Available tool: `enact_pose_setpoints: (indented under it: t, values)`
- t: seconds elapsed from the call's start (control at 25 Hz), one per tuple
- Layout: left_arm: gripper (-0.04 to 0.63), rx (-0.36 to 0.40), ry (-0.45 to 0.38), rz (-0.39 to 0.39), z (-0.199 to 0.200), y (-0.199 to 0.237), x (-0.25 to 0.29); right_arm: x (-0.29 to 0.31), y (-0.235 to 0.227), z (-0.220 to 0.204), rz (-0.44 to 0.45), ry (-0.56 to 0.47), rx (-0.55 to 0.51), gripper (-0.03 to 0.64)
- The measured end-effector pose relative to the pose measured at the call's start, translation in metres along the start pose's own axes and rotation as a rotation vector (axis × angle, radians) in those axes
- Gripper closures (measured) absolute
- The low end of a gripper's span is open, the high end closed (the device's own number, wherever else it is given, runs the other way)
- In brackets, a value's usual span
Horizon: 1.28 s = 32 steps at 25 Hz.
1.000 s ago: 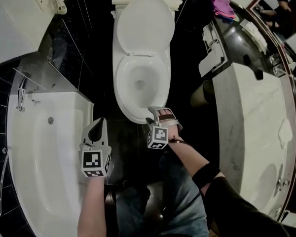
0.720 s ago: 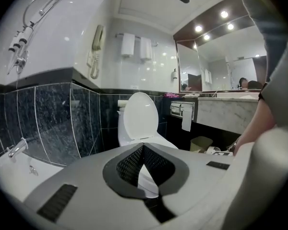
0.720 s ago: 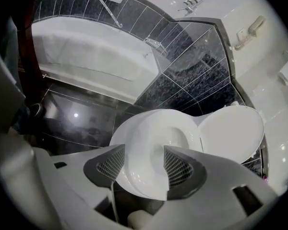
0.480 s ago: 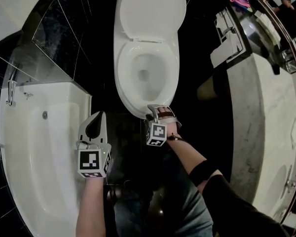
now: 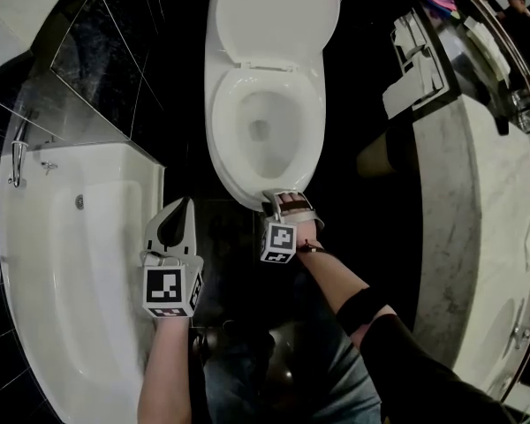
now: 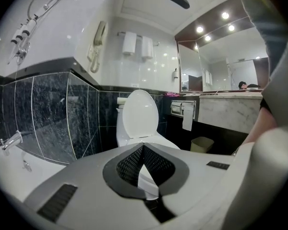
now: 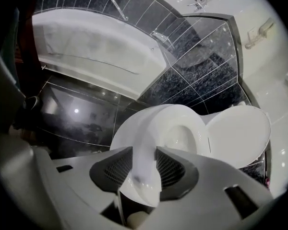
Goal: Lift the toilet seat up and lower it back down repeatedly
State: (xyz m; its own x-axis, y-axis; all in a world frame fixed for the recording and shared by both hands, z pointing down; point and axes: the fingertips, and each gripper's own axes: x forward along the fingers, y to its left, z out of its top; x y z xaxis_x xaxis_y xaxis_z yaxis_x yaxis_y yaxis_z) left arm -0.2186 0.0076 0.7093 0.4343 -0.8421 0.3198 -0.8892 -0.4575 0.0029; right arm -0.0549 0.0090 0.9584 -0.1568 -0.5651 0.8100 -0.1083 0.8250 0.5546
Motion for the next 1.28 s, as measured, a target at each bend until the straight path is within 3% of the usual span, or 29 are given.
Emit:
enact_pose_setpoints:
  t: [0.28, 0.44, 0.84, 1.28]
  values:
    - [0.594, -0.009, 0.029, -0.003, 0.004, -0.005, 0.006, -0.021, -0.015, 0.007, -0.026, -0.047, 0.042, 0.454]
    - [0.594, -0.021, 0.044, -0.013, 0.026, -0.018, 0.007, -0.056, -0.04, 0.017, -0.042, -0.092, 0.086, 0.466]
    - [0.594, -0.007, 0.035, 0.007, 0.162, -0.027, 0.011, -0.16, -0.176, 0.04, -0.123, -0.177, 0.18, 0.5]
    - [0.594, 0.058, 0.015, 0.103, 0.303, -0.022, 0.054, -0.206, -0.354, 0.05, -0.192, -0.309, 0.292, 0.506]
